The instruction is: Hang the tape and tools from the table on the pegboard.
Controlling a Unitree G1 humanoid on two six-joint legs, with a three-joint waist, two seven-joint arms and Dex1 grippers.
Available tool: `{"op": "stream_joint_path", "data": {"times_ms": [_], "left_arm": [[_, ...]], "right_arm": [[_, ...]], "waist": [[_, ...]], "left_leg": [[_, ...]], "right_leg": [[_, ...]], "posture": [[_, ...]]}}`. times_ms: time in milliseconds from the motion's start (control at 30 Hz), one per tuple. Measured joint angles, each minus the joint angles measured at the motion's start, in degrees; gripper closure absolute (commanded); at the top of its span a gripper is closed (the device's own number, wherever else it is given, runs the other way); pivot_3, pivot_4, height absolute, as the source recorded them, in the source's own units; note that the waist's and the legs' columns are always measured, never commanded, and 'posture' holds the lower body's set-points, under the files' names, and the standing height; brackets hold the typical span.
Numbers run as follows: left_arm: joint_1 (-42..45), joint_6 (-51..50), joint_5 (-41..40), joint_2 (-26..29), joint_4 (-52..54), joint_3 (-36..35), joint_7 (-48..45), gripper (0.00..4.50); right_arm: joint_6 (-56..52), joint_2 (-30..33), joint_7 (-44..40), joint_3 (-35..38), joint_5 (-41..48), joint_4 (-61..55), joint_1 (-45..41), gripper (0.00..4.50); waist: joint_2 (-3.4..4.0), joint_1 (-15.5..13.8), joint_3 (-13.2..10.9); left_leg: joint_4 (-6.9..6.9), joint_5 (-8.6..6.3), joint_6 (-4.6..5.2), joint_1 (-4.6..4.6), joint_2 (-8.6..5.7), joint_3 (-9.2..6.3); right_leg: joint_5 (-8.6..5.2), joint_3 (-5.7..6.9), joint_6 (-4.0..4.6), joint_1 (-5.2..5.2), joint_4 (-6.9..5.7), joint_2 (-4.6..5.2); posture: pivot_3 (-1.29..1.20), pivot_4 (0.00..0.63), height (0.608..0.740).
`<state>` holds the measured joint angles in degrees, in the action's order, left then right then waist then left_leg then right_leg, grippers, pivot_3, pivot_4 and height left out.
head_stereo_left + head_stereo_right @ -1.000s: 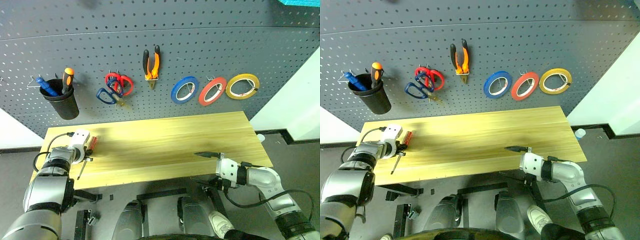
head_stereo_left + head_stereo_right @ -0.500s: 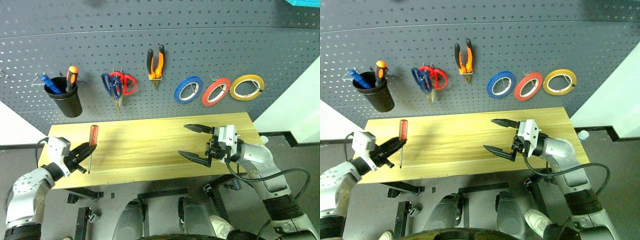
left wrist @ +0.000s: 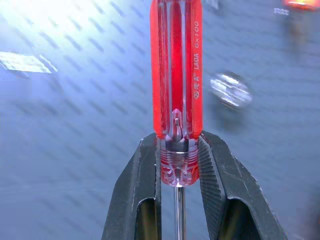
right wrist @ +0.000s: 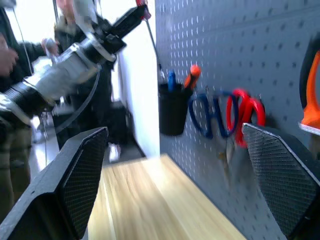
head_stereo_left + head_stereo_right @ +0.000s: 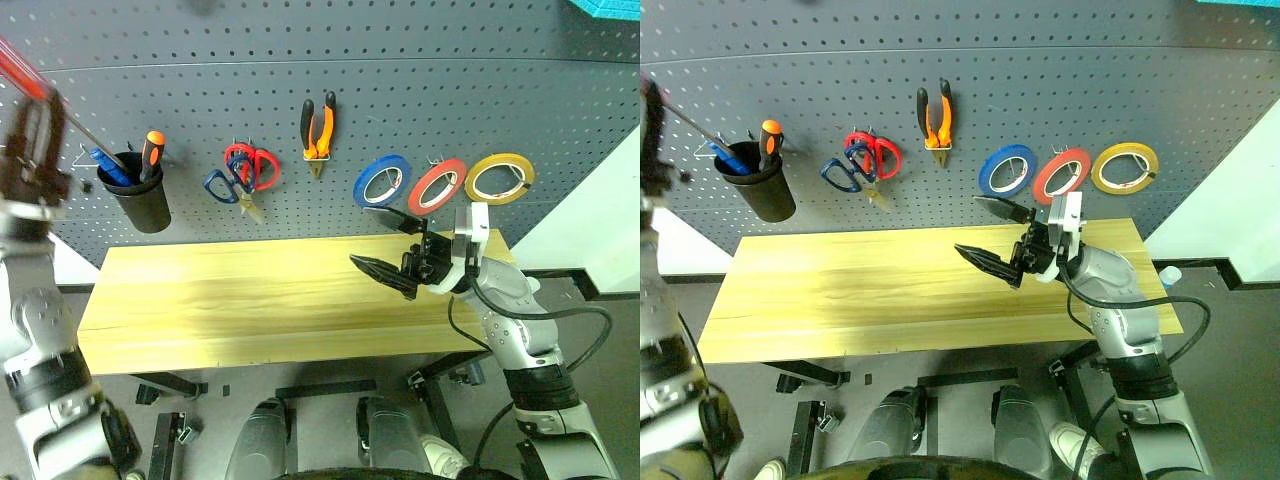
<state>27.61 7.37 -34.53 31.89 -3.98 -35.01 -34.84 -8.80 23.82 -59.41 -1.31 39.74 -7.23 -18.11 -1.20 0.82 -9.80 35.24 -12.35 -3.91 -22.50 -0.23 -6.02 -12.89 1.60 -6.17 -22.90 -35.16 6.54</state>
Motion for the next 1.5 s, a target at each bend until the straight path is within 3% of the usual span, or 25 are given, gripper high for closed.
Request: {"op": "stream_joint_path", "data": {"times_ms": [267,633,900,967,1133,1300,1400,1500], "left_arm": [[7.4,12.1,6.4,0.4,-17.5,2.9,-1.8,3.85],[10.0,13.5,7.0,-0.7,-31.1,5.4,-3.6,3.85],[8.8,13.3,9.5,-0.9,-32.6,6.3,0.6,1.31],[8.5,13.5,10.2,-0.9,-32.5,6.3,1.5,1.31],[4.4,9.5,4.9,-0.7,-22.5,5.9,-0.5,1.31],[-11.4,-0.1,-2.6,0.5,1.4,7.6,-6.2,1.31],[-23.2,-3.5,-1.6,0.9,10.6,11.5,-9.2,1.31],[-32.1,-2.5,4.2,0.6,12.3,15.5,-10.7,1.31]], "right_arm": [[-3.4,-1.6,1.7,2.0,3.5,-1.8,-0.4,0.00],[-3.4,-1.6,1.7,2.4,3.3,-2.2,0.0,0.00],[-3.2,-1.3,1.3,2.4,1.8,-2.1,0.4,0.00],[-3.1,-1.2,1.1,2.4,1.2,-2.1,0.4,0.00],[0.0,-0.2,0.4,1.9,-4.2,-0.6,2.0,0.00],[6.2,2.6,-0.6,1.7,-11.7,4.1,4.2,0.00],[9.8,4.9,-1.8,2.1,-15.2,7.7,6.4,0.00],[13.3,6.6,-2.9,2.1,-17.8,11.4,9.1,0.00]], "waist": [[-0.14,0.1,0.6],[-0.21,1.1,1.3],[-0.28,1.8,1.7],[-0.25,1.8,1.7],[-0.30,1.8,1.9],[-0.06,1.9,2.0],[0.22,1.8,2.2],[0.46,1.7,2.4]], "left_leg": [[0.01,0.02,-0.03,0.06,0.00,0.04],[0.01,0.02,-0.04,0.08,0.01,0.04],[0.01,0.03,-0.04,0.12,0.01,0.03],[0.01,0.03,-0.04,0.12,0.01,0.03],[0.00,0.02,-0.05,0.11,0.01,0.04],[-0.03,0.02,-0.05,0.18,0.01,0.18],[-0.04,0.02,-0.05,0.30,0.02,0.32],[-0.02,0.01,-0.05,0.44,0.03,0.40]], "right_leg": [[0.02,-0.03,-0.03,0.07,0.03,0.00],[0.10,-0.03,-0.17,0.07,0.00,0.00],[0.11,-0.04,-0.18,0.09,-0.02,0.01],[0.11,-0.04,-0.18,0.09,-0.04,0.00],[0.11,-0.09,-0.17,0.09,-0.01,0.02],[0.10,-0.24,-0.15,0.09,-0.01,0.03],[-0.04,-0.36,0.09,0.13,-0.01,0.03],[-0.13,-0.40,-0.01,0.26,0.04,0.03]], "posture": [[-0.06,0.038,0.740],[-0.08,0.032,0.740],[-0.07,0.032,0.740],[-0.07,0.034,0.740],[-0.07,0.041,0.740],[-0.06,0.047,0.740],[-0.05,0.050,0.740],[-0.04,0.046,0.740]]}}
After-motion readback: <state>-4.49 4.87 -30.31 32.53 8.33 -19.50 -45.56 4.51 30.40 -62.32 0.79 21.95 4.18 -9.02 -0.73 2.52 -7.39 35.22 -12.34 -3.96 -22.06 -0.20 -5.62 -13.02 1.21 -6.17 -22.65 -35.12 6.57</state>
